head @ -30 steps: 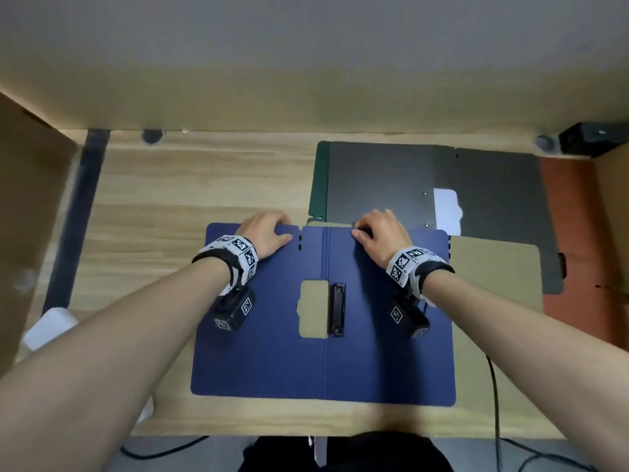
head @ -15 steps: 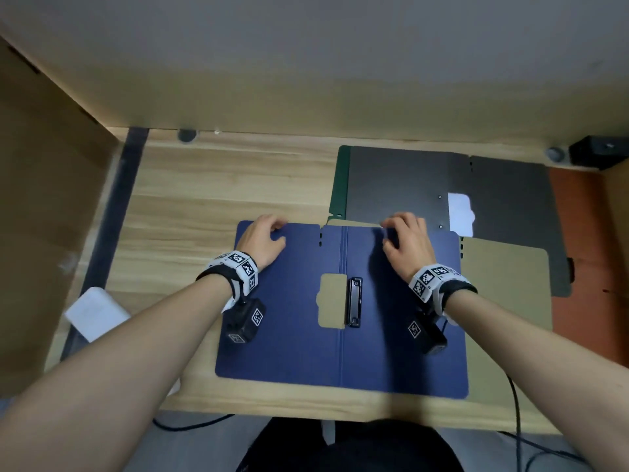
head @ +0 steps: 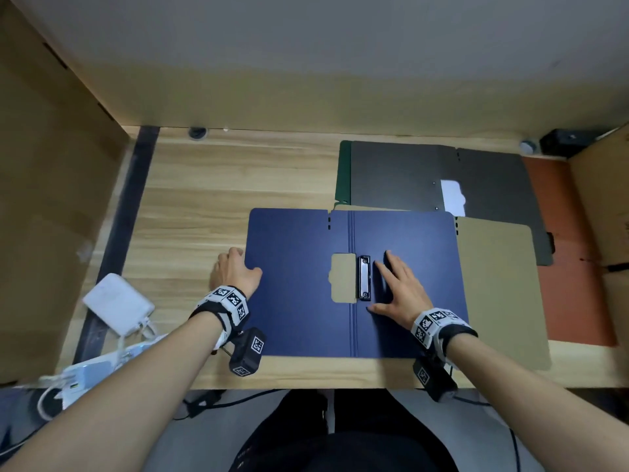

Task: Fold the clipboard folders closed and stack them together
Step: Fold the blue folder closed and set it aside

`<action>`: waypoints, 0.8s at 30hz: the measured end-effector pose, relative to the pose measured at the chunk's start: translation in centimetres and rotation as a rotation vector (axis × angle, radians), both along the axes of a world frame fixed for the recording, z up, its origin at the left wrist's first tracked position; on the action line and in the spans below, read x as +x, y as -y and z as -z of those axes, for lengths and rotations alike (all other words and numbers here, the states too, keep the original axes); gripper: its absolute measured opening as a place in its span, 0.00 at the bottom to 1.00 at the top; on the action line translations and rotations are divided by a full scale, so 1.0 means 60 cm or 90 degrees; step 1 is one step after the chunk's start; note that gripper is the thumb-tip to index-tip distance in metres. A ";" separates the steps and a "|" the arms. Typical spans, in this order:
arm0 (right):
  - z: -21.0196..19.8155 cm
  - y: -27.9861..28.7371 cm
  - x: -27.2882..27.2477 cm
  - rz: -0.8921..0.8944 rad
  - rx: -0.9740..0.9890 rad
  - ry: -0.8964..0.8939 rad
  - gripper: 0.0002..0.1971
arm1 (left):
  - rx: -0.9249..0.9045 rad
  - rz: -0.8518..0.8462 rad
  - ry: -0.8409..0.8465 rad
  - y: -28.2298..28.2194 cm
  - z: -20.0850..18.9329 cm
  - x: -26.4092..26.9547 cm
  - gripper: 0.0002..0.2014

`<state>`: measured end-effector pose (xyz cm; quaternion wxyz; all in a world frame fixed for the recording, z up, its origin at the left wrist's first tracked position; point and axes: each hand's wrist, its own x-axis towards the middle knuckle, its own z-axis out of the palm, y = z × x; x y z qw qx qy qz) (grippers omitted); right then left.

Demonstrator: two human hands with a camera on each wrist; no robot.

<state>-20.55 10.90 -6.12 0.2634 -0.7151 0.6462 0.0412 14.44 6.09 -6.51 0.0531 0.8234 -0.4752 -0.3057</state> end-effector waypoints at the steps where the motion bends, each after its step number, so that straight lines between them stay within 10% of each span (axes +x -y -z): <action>1: 0.005 -0.005 0.004 0.002 0.007 -0.005 0.55 | 0.004 -0.011 -0.017 -0.002 0.000 0.000 0.29; 17: 0.019 0.112 0.074 0.018 0.018 -0.014 0.57 | -0.108 -0.269 -0.263 0.074 -0.064 0.053 0.29; 24: 0.012 0.164 0.107 0.048 0.025 -0.023 0.58 | -0.011 0.033 -0.236 0.100 -0.142 0.065 0.20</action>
